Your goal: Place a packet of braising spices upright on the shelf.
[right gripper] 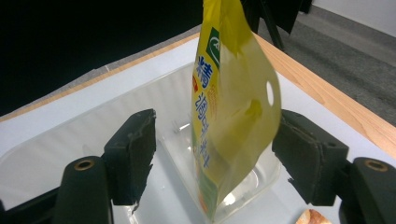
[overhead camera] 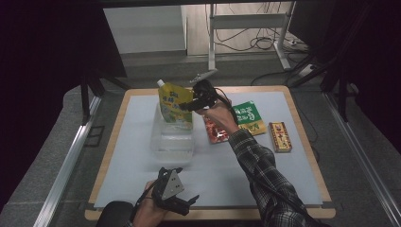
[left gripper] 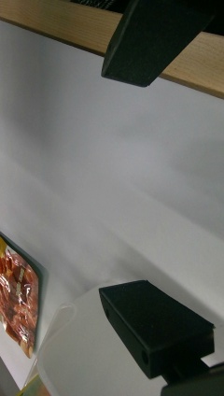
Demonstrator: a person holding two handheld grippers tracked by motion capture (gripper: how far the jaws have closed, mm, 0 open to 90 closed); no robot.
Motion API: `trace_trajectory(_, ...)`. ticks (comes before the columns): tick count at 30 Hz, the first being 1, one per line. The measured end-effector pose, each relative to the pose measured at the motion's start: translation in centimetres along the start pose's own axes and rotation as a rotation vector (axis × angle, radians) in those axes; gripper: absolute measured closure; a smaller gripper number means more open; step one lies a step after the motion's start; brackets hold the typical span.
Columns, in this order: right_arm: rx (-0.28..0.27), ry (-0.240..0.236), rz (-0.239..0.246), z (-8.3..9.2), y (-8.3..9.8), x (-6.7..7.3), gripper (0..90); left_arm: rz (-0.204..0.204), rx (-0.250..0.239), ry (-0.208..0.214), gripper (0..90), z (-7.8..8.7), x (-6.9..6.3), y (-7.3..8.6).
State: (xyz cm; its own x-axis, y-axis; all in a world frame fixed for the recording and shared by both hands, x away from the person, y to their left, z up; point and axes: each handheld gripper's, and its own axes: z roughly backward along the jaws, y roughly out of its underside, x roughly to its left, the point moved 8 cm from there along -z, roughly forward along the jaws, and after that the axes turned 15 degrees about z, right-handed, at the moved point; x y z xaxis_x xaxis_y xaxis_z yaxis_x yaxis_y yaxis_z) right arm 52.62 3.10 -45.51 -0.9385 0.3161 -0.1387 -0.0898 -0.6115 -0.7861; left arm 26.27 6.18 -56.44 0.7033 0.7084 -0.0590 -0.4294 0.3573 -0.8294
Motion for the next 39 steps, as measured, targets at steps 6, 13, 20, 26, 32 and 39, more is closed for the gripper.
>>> trace_trajectory(6,0.0,0.001,0.013,0.6,0.4,0.4,25.8,-0.001,-0.003,-0.002,0.2,0.0,0.0,0.0)
trace_trajectory(13,0.0,0.0,0.012,1.2,1.3,0.5,19.4,-0.002,-0.002,-0.002,0.2,-0.1,0.0,0.0)
trace_trajectory(20,-0.002,-0.001,0.012,2.1,2.3,0.4,14.0,-0.001,-0.002,-0.002,0.2,-0.1,0.0,0.0)
trace_trajectory(26,0.009,0.016,0.012,3.0,3.3,0.0,10.3,-0.004,-0.001,-0.004,0.2,-0.1,0.0,0.0)
trace_trajectory(32,0.016,0.028,0.005,3.9,4.5,-0.4,9.1,-0.006,-0.003,-0.006,0.2,-0.1,0.0,0.0)
trace_trajectory(39,0.038,0.066,0.017,5.2,6.0,-0.9,8.8,-0.008,-0.005,-0.009,0.1,-0.2,0.0,0.0)
